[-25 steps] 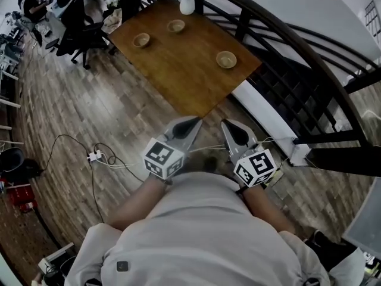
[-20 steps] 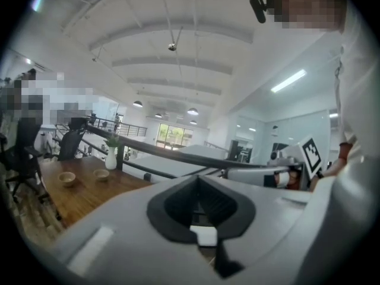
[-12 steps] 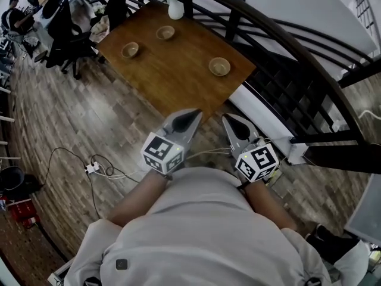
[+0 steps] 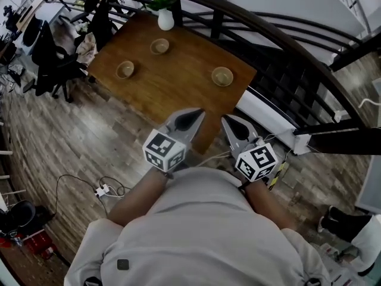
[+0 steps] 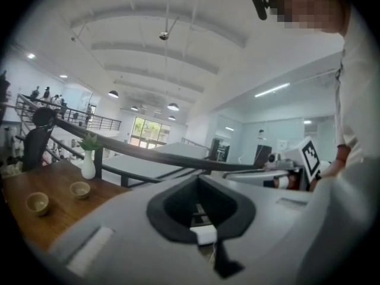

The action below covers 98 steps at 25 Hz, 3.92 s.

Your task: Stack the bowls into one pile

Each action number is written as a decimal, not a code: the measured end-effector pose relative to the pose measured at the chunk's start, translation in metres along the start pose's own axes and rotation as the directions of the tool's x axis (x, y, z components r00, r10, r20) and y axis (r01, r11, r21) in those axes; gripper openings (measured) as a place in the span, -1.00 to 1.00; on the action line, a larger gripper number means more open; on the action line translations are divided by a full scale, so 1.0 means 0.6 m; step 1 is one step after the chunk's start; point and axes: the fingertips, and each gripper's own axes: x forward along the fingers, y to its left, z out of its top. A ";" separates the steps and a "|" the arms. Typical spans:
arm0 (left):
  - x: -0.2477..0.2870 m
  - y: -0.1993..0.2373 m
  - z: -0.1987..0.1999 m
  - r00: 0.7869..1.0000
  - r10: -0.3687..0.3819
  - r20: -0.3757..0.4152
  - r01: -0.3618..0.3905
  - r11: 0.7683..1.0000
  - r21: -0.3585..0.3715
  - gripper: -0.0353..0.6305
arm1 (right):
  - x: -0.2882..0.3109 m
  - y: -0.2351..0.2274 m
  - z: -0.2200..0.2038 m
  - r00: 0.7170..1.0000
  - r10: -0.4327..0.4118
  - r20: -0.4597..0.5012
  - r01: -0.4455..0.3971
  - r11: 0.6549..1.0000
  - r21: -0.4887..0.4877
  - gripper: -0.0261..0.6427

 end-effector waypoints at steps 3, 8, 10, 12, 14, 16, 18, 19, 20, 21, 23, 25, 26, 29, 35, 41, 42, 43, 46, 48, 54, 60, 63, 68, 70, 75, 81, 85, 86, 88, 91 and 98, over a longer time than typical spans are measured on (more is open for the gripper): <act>-0.020 0.047 0.009 0.999 -0.048 -0.012 0.048 0.999 0.003 -0.88 | 0.044 0.009 0.005 0.997 -0.079 0.000 0.079 0.997 0.018 -0.90; -0.046 0.107 0.006 0.991 -0.129 -0.034 0.129 0.992 -0.007 -0.88 | 0.099 0.030 -0.005 0.984 -0.176 -0.011 0.177 0.984 0.038 -0.89; -0.053 0.132 0.002 0.988 -0.151 -0.041 0.150 0.989 -0.014 -0.88 | 0.119 0.038 -0.010 0.979 -0.202 -0.016 0.203 0.978 0.039 -0.88; -0.052 0.158 0.000 0.985 -0.166 -0.041 0.165 0.986 -0.029 -0.88 | 0.140 0.043 -0.011 0.975 -0.221 -0.026 0.221 0.975 0.035 -0.86; -0.043 0.173 -0.005 0.983 -0.177 -0.042 0.175 0.983 -0.052 -0.88 | 0.149 0.039 -0.014 0.971 -0.236 -0.041 0.237 0.971 0.036 -0.83; -0.028 0.170 -0.014 0.981 -0.190 -0.049 0.186 0.980 -0.069 -0.88 | 0.144 0.027 -0.019 0.967 -0.250 -0.053 0.252 0.967 0.042 -0.83; -0.009 0.168 -0.019 0.978 -0.202 -0.055 0.198 0.977 -0.072 -0.88 | 0.141 0.010 -0.024 0.964 -0.257 -0.061 0.260 0.964 0.048 -0.83; 0.002 0.171 -0.018 0.977 -0.206 -0.056 0.202 0.977 -0.072 -0.88 | 0.144 -0.001 -0.024 0.964 -0.257 -0.064 0.260 0.964 0.051 -0.82; 0.011 0.176 -0.016 0.977 -0.205 -0.057 0.201 0.977 -0.071 -0.88 | 0.150 -0.013 -0.023 0.965 -0.254 -0.067 0.258 0.965 0.055 -0.82; 0.019 0.182 -0.014 0.978 -0.202 -0.059 0.197 0.978 -0.070 -0.88 | 0.157 -0.025 -0.021 0.966 -0.251 -0.070 0.255 0.965 0.060 -0.81; 0.033 0.193 -0.010 0.980 -0.188 -0.066 0.183 0.981 -0.069 -0.88 | 0.171 -0.054 -0.014 0.968 -0.241 -0.071 0.246 0.967 0.068 -0.80; 0.053 0.202 -0.007 0.983 -0.169 -0.075 0.164 0.984 -0.068 -0.88 | 0.184 -0.090 -0.004 0.971 -0.227 -0.074 0.232 0.970 0.072 -0.78; 0.065 0.207 -0.008 0.984 -0.157 -0.081 0.152 0.986 -0.070 -0.88 | 0.190 -0.110 -0.001 0.973 -0.218 -0.080 0.224 0.971 0.076 -0.76; 0.106 0.222 -0.016 0.984 -0.134 -0.118 0.123 0.988 -0.093 -0.88 | 0.207 -0.169 -0.006 0.975 -0.190 -0.117 0.201 0.975 0.095 -0.70; 0.210 0.258 -0.045 0.983 -0.086 -0.160 0.070 0.993 -0.099 -0.88 | 0.242 -0.313 -0.062 0.962 -0.137 -0.235 0.173 0.975 0.142 -0.60; 0.300 0.307 -0.109 0.973 -0.014 -0.231 -0.003 0.997 -0.074 -0.88 | 0.275 -0.451 -0.143 0.934 -0.085 -0.346 0.169 0.961 0.219 -0.53; 0.311 0.312 -0.121 0.971 -0.006 -0.240 -0.013 0.997 -0.076 -0.88 | 0.277 -0.470 -0.156 0.929 -0.085 -0.361 0.174 0.959 0.222 -0.52; 0.321 0.318 -0.133 0.968 0.003 -0.249 -0.024 0.996 -0.082 -0.88 | 0.279 -0.488 -0.169 0.922 -0.084 -0.377 0.180 0.957 0.226 -0.52; 0.348 0.336 -0.173 0.961 0.023 -0.277 -0.055 0.993 -0.105 -0.88 | 0.287 -0.536 -0.208 0.905 -0.081 -0.417 0.201 0.947 0.252 -0.52; 0.367 0.343 -0.202 0.954 0.031 -0.299 -0.069 0.991 -0.119 -0.88 | 0.289 -0.567 -0.234 0.898 -0.072 -0.434 0.212 0.935 0.283 -0.52; 0.425 0.358 -0.283 0.937 0.043 -0.347 -0.097 0.986 -0.138 -0.88 | 0.294 -0.653 -0.334 0.856 -0.046 -0.514 0.250 0.909 0.334 -0.54; 0.445 0.360 -0.345 0.922 0.037 -0.385 -0.113 0.978 -0.177 -0.88 | 0.315 -0.696 -0.409 0.823 -0.023 -0.567 0.277 0.889 0.365 -0.59; 0.443 0.373 -0.361 0.917 0.032 -0.397 -0.118 0.974 -0.194 -0.88 | 0.338 -0.704 -0.424 0.814 -0.030 -0.580 0.290 0.886 0.362 -0.60; 0.445 0.364 -0.374 0.913 0.027 -0.408 -0.123 0.970 -0.211 -0.88 | 0.340 -0.710 -0.441 0.813 -0.018 -0.582 0.293 0.877 0.381 -0.66; 0.447 0.370 -0.377 0.912 0.026 -0.409 -0.125 0.968 -0.218 -0.88 | 0.347 -0.714 -0.443 0.813 -0.016 -0.582 0.290 0.878 0.381 -0.72; 0.429 0.398 -0.379 0.913 0.026 -0.407 -0.134 0.962 -0.239 -0.88 | 0.380 -0.695 -0.449 0.798 0.016 -0.603 0.259 0.894 0.366 -0.88; 0.413 0.387 -0.374 0.917 0.021 -0.399 -0.126 0.963 -0.240 -0.88 | 0.367 -0.671 -0.436 0.802 0.023 -0.596 0.237 0.905 0.353 -0.89; 0.380 0.382 -0.358 0.924 0.020 -0.383 -0.116 0.967 -0.228 -0.88 | 0.355 -0.639 -0.409 0.818 0.008 -0.575 0.236 0.907 0.348 -0.89; 0.367 0.383 -0.350 0.927 0.022 -0.375 -0.115 0.968 -0.225 -0.88 | 0.353 -0.626 -0.397 0.821 -0.001 -0.571 0.235 0.911 0.338 -0.89; 0.342 0.385 -0.329 0.934 0.026 -0.357 -0.109 0.970 -0.216 -0.88 | 0.348 -0.598 -0.373 0.826 -0.014 -0.563 0.234 0.917 0.322 -0.89; 0.316 0.388 -0.290 0.943 0.025 -0.331 -0.093 0.977 -0.192 -0.88 | 0.340 -0.568 -0.333 0.839 -0.034 -0.544 0.236 0.923 0.306 -0.89; 0.253 0.338 -0.190 0.965 0.013 -0.261 -0.050 0.990 -0.134 -0.88 | 0.264 -0.489 -0.247 0.868 -0.075 -0.491 0.247 0.922 0.297 -0.89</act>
